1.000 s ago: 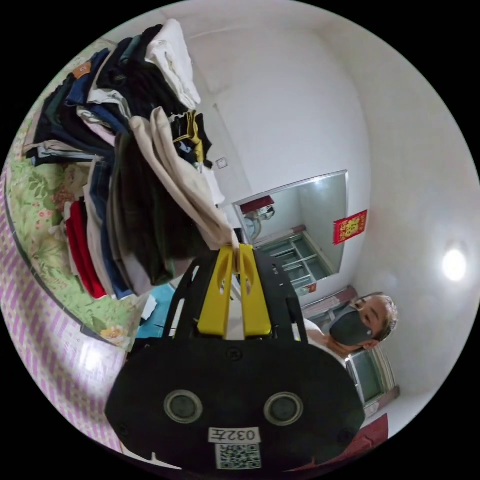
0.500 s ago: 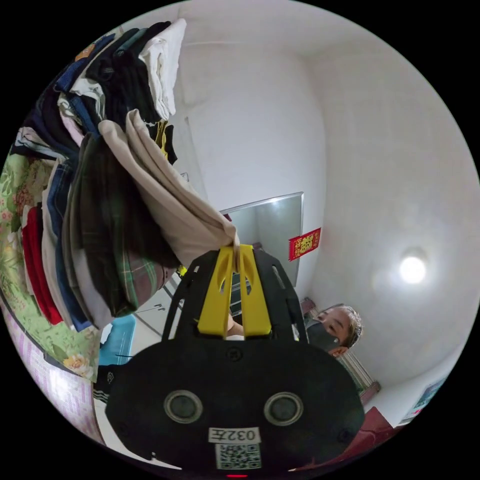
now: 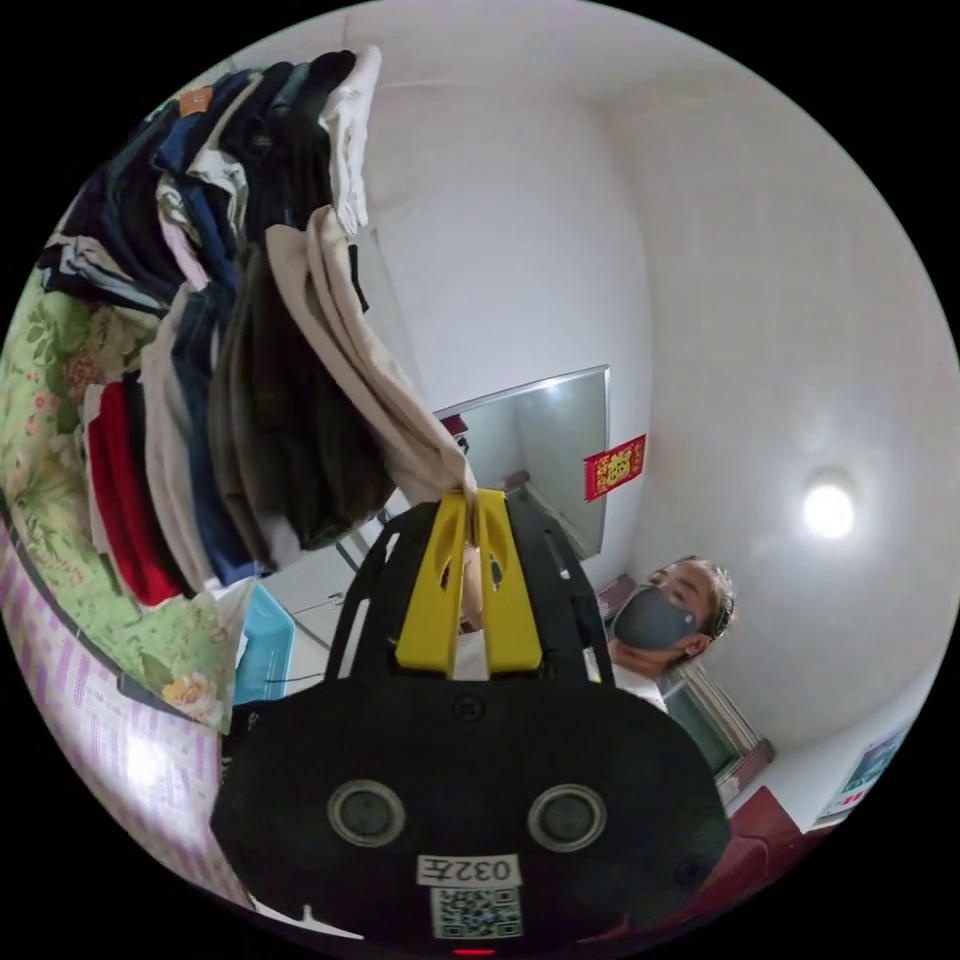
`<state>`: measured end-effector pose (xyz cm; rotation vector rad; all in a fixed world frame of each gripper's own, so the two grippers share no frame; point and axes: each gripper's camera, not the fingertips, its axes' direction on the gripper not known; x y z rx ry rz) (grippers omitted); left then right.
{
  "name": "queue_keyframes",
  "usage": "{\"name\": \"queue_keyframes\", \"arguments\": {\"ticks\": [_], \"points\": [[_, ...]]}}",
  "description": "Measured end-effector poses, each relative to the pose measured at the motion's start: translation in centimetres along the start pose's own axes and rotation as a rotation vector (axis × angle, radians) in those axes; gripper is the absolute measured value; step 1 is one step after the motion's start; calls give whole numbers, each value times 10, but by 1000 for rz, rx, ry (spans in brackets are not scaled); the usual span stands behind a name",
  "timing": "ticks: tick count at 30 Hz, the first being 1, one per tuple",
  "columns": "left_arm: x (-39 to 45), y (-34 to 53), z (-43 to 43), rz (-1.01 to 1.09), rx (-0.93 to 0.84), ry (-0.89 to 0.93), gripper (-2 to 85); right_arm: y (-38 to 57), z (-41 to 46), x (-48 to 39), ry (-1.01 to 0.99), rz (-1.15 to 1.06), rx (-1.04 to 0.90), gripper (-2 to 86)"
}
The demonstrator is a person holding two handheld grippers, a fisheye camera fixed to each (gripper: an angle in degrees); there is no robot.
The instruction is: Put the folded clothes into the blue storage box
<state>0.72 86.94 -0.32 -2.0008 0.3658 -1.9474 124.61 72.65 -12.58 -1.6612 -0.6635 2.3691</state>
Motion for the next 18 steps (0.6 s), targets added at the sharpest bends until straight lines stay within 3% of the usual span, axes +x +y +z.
{"name": "queue_keyframes", "arguments": {"ticks": [6, 10, 18], "points": [[-37, 6, -8, -26, -55, -62, 35, -8, -4, -6, 193, -6, -20, 93], [-53, -4, -12, -22, -61, -20, 78, -11, -3, -2, 187, 16, -39, 89], [-62, -35, -18, 0, -57, -10, -9, 1, -16, -26, 200, -88, -35, 37]]}}
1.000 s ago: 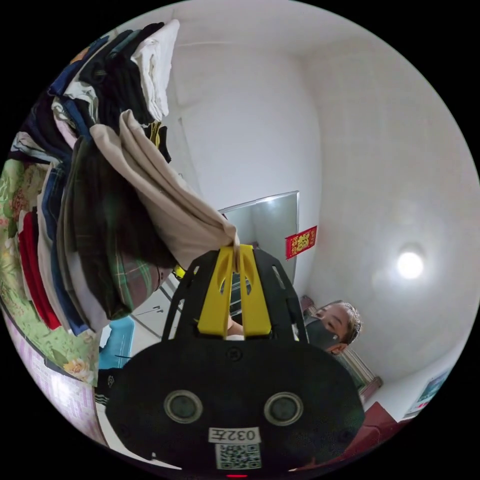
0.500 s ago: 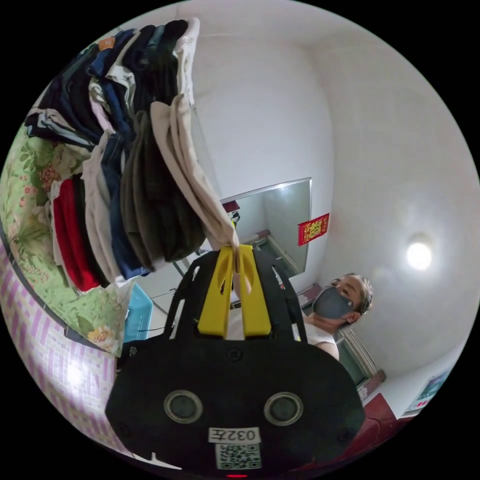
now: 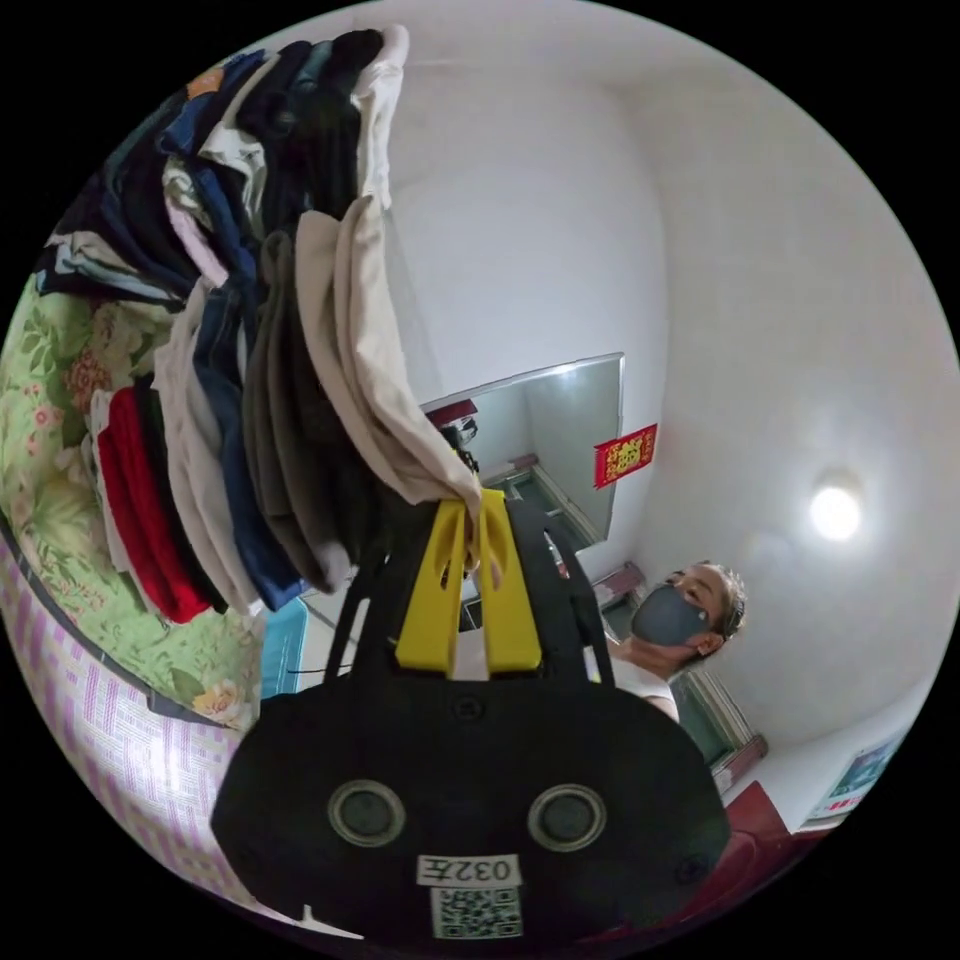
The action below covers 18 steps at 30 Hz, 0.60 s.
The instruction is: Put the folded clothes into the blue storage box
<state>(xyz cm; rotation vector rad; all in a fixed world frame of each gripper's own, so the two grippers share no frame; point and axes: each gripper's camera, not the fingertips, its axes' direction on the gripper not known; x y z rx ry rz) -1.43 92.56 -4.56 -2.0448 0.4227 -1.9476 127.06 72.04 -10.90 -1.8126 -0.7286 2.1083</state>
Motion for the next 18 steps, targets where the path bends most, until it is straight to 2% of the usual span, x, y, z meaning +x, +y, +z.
{"name": "queue_keyframes", "arguments": {"ticks": [2, 7, 14, 18], "points": [[13, -7, -1, 41, 3, -8, -11, 6, -8, -10, -15, -35, 11, 36], [63, -36, 23, 234, -14, 114, -11, 38, -48, -59, -81, -212, 57, 32], [109, -71, 173, 419, -334, 276, -13, 179, -174, -120, -30, -445, 228, 33], [83, -70, 295, 378, -566, 378, -14, 296, -250, -110, 68, -435, 413, 34]]}}
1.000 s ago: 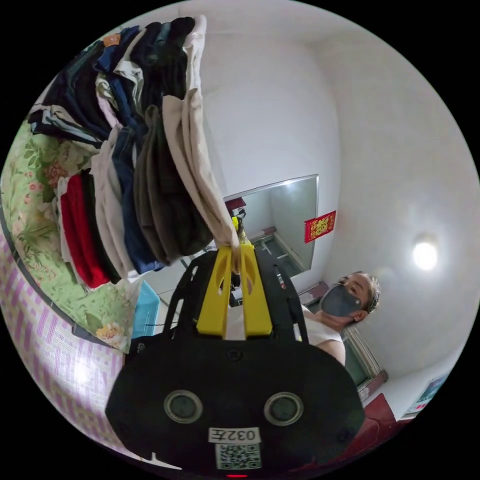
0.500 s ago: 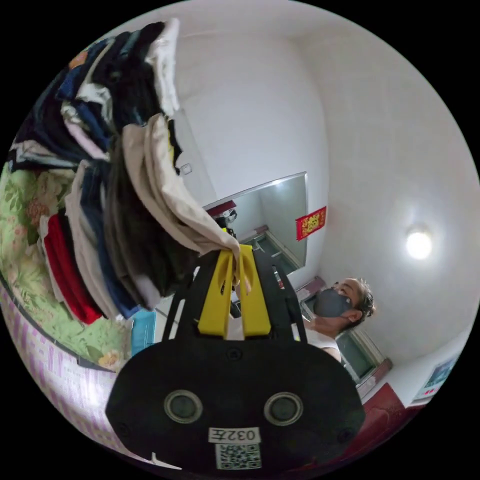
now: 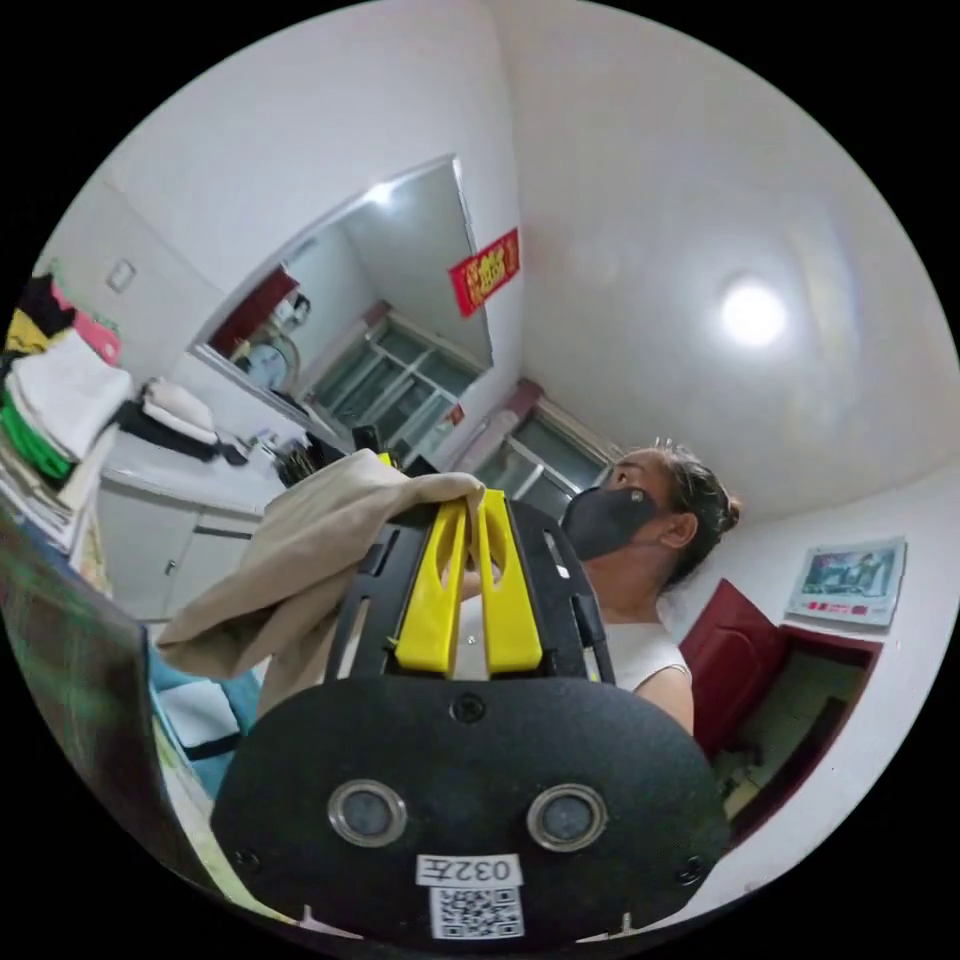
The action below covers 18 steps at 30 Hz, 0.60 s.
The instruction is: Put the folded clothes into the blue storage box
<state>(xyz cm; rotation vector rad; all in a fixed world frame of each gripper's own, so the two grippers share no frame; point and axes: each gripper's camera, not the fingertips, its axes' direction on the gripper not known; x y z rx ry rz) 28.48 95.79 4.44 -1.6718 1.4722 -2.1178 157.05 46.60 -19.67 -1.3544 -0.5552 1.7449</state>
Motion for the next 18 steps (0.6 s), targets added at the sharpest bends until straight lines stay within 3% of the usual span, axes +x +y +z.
{"name": "queue_keyframes", "arguments": {"ticks": [4, 9, 18], "points": [[-86, -9, 74, -105, -152, 94, -13, 77, -78, 4, 117, 86, 119, 33], [-231, 27, 149, -354, -277, 160, -13, 201, -152, 60, 194, 357, 352, 34], [-451, 180, 190, -790, -413, 124, -13, 353, -166, 208, 236, 780, 549, 33]]}}
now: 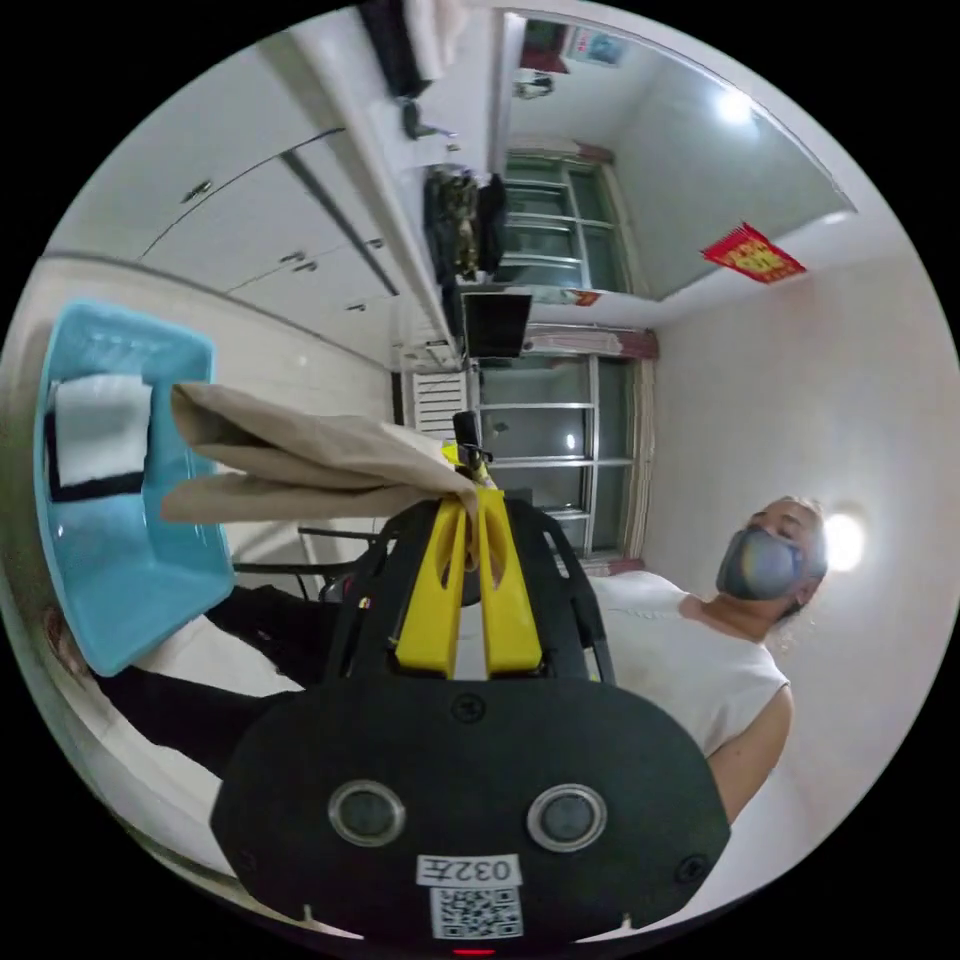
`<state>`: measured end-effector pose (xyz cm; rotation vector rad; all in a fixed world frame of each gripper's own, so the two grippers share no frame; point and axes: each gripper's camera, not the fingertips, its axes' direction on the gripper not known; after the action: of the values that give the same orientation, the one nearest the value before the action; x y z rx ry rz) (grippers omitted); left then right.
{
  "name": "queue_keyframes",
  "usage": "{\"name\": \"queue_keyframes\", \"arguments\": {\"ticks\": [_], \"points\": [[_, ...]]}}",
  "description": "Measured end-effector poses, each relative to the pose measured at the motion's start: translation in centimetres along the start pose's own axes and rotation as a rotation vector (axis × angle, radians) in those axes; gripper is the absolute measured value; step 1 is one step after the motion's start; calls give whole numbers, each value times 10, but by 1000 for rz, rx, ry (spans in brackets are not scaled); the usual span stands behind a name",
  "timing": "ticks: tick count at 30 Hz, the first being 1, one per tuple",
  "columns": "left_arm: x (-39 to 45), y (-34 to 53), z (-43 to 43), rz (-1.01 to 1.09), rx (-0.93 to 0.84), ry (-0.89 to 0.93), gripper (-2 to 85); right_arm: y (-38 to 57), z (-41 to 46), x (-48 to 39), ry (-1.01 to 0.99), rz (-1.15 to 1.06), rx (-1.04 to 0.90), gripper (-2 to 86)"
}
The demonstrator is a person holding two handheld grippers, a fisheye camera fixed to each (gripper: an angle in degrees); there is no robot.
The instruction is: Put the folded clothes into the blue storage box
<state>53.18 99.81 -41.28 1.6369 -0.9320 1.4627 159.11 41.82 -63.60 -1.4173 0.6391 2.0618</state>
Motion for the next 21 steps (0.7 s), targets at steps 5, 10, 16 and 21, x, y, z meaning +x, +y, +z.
{"name": "queue_keyframes", "arguments": {"ticks": [5, 10, 16, 21], "points": [[-121, -15, 1, -129, -11, -27, -12, -31, 33, 91, 46, 102, 2, 32], [-223, -54, -7, -178, -29, -114, -12, -87, 66, 170, 87, 115, -3, 32], [-290, -119, -13, -19, -70, -252, -11, -152, 80, 217, 173, -30, 87, 33], [-384, -126, -1, -65, -138, -556, 7, -166, 93, 298, 351, 62, 134, 64]]}}
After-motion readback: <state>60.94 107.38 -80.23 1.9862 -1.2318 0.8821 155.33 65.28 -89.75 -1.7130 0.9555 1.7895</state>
